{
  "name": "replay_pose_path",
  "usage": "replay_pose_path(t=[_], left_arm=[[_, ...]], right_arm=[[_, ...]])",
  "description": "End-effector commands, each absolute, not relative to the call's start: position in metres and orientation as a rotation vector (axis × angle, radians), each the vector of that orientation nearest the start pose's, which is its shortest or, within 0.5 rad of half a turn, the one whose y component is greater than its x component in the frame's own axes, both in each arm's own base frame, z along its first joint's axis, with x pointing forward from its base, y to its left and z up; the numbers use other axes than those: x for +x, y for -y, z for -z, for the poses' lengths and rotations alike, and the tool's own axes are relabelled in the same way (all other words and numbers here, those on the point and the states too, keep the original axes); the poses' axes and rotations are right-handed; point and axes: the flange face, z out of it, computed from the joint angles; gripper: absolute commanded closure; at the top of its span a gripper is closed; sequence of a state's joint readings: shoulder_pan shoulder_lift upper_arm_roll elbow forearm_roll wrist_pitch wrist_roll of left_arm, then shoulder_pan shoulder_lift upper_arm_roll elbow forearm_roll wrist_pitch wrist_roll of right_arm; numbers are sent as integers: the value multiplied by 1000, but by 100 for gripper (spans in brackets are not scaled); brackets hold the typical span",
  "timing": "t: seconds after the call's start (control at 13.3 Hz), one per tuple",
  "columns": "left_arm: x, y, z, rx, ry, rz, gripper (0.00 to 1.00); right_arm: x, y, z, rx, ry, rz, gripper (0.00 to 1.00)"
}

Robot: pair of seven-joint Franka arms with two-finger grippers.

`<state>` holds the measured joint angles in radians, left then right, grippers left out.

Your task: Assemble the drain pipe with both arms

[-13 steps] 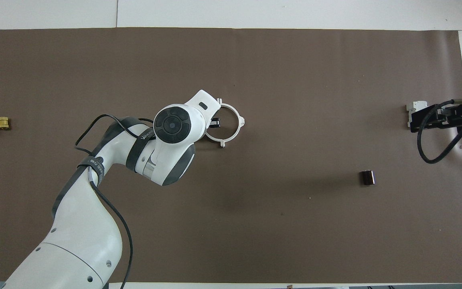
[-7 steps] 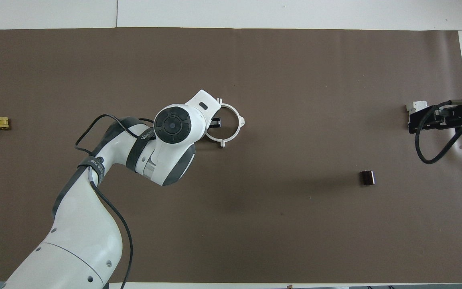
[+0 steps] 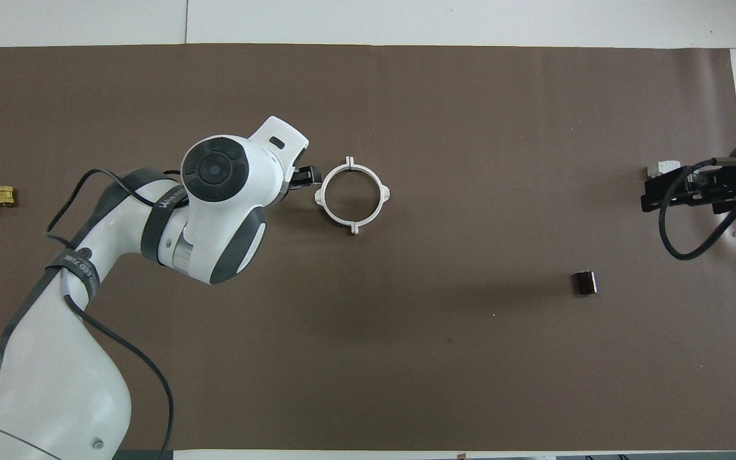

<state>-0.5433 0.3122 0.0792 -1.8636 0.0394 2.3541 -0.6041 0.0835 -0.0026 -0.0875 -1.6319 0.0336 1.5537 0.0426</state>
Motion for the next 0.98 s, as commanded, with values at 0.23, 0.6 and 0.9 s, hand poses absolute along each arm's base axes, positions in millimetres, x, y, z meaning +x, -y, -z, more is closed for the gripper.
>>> replay_pose_path(t=[0.23,0.6,0.9], left_arm=[[582,186,-399,-3127,120,244,0],[593,100,-422,-3111,87,220,0],[586,41,-464,-3141,13,196,0]], right_arm=[[550,12,-599,-3097,-87,-81,0],[555,45,-609,-3096,-176,-74,0],[553,46,-609,-3093,-171,-93,0]])
